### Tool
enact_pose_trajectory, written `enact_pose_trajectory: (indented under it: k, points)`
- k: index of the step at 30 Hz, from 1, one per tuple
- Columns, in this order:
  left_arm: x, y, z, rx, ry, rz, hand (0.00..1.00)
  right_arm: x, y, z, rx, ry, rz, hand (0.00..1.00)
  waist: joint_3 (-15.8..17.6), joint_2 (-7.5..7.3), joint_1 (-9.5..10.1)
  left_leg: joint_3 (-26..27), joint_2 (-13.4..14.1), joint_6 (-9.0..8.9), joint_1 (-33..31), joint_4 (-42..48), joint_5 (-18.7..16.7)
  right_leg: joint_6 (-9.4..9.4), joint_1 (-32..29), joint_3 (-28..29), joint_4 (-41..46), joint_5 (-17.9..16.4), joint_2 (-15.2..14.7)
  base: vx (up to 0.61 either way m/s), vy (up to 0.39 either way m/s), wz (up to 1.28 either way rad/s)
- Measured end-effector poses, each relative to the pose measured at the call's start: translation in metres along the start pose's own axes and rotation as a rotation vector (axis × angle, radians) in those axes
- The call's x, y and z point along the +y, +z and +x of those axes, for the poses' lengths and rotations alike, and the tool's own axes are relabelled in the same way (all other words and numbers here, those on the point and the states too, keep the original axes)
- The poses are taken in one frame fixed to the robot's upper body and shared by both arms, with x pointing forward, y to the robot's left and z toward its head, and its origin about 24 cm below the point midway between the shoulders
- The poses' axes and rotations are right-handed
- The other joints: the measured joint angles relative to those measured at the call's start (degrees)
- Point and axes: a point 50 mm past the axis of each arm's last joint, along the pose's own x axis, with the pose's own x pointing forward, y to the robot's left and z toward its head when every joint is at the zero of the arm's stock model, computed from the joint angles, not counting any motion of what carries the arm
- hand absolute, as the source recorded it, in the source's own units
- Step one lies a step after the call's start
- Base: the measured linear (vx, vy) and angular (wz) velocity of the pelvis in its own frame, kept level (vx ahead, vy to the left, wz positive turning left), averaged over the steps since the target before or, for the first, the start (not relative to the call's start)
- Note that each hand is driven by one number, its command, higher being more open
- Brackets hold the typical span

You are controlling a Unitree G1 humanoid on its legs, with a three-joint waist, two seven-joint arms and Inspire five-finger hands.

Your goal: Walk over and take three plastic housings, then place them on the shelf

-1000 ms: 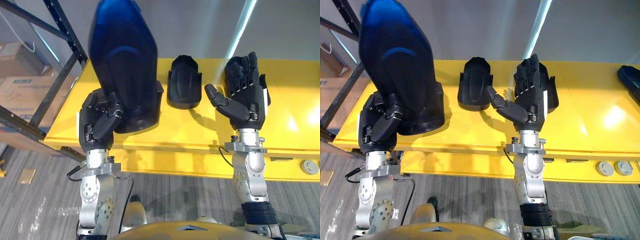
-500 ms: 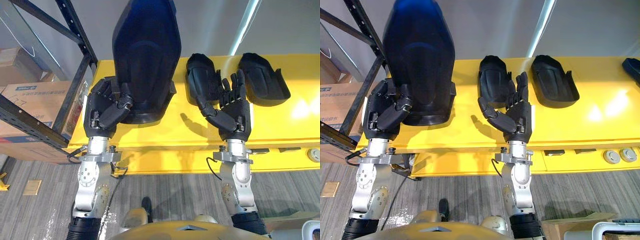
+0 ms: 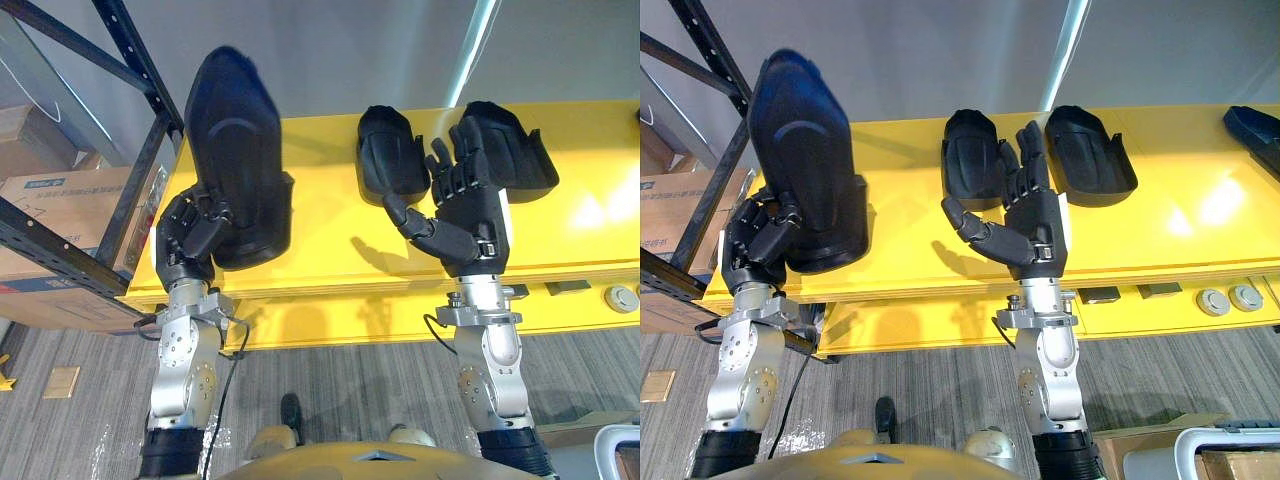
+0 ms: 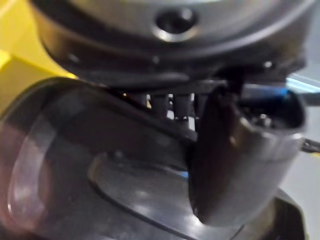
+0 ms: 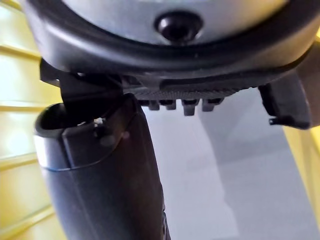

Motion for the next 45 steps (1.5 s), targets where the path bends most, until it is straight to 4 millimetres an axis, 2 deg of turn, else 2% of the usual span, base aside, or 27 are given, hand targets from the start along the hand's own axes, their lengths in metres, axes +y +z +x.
enact_pose_trajectory:
  k: [6, 11, 16, 21, 22, 29, 34, 45]
  points:
    - [0.009, 0.008, 0.035, -0.010, 0.025, 0.046, 0.00, 0.005, -0.011, -0.001, 0.095, 0.077, -0.011, 1.00, 0.15, 1.00, -0.13, -0.38, 0.15, 0.02, -0.98, -0.04, 0.97, -0.43, -1.66, 0.07, 1.90, -0.29, -0.13, -0.06, 0.006, 0.03]
    - [0.008, 0.009, 0.064, 0.030, -0.024, 0.064, 0.00, 0.019, -0.013, 0.010, 0.122, 0.208, -0.021, 1.00, 0.64, 2.12, -0.21, -0.51, 0.67, -0.05, -1.78, -0.06, 2.18, -1.00, -3.44, 0.34, 4.06, -0.67, -0.05, -0.08, -0.004, 0.00]
    - [0.008, 0.012, 0.088, 0.081, -0.052, 0.100, 0.00, 0.034, -0.010, 0.025, 0.104, 0.310, -0.012, 1.00, 1.46, 1.98, -0.16, -0.22, 1.41, -0.28, -2.23, -0.06, 1.97, -0.97, -5.07, 1.05, 5.79, -1.10, -0.07, -0.09, -0.012, -0.05]
    - [0.000, 0.016, 0.113, 0.149, -0.051, 0.064, 0.00, 0.048, -0.003, 0.041, 0.072, 0.405, -0.027, 1.00, 4.55, 1.57, -0.28, 0.83, 1.63, -0.51, -4.25, -0.06, 2.28, -0.93, -8.19, 2.07, 7.81, -1.10, -0.25, -0.07, -0.002, 0.00]
    - [0.000, 0.014, 0.113, 0.165, -0.050, 0.072, 0.00, 0.051, -0.003, 0.043, 0.075, 0.421, -0.026, 1.00, 5.32, 1.58, -0.27, 1.13, 1.60, -0.52, -4.40, -0.05, 2.57, -0.97, -8.61, 2.35, 8.26, -1.14, -0.55, 0.00, 0.000, 0.00]
    - [-0.018, 0.039, 0.135, 0.137, -0.085, 0.037, 0.00, 0.061, 0.001, 0.055, 0.066, 0.463, -0.023, 1.00, 8.11, 1.35, -0.25, 1.50, 1.04, -0.45, -5.85, -0.03, 3.97, -1.30, -12.21, 3.21, 13.22, -2.41, -1.56, 0.00, -0.017, 0.01]
    - [-0.028, 0.052, 0.144, 0.110, -0.089, 0.046, 0.00, 0.068, 0.000, 0.057, 0.073, 0.488, -0.013, 1.00, 10.28, 0.86, -0.30, 1.52, 1.10, -0.42, -5.70, -0.04, 3.99, -1.34, -12.36, 3.29, 13.67, -2.99, -1.62, 0.00, -0.008, 0.00]
    - [-0.036, 0.062, 0.150, 0.096, -0.083, 0.070, 0.00, 0.070, -0.002, 0.056, 0.087, 0.475, -0.005, 1.00, 11.23, 0.23, -0.27, 1.83, 1.13, -0.30, -5.79, -0.04, 4.02, -1.32, -12.50, 3.51, 13.41, -2.94, -1.58, 0.00, -0.006, 0.00]
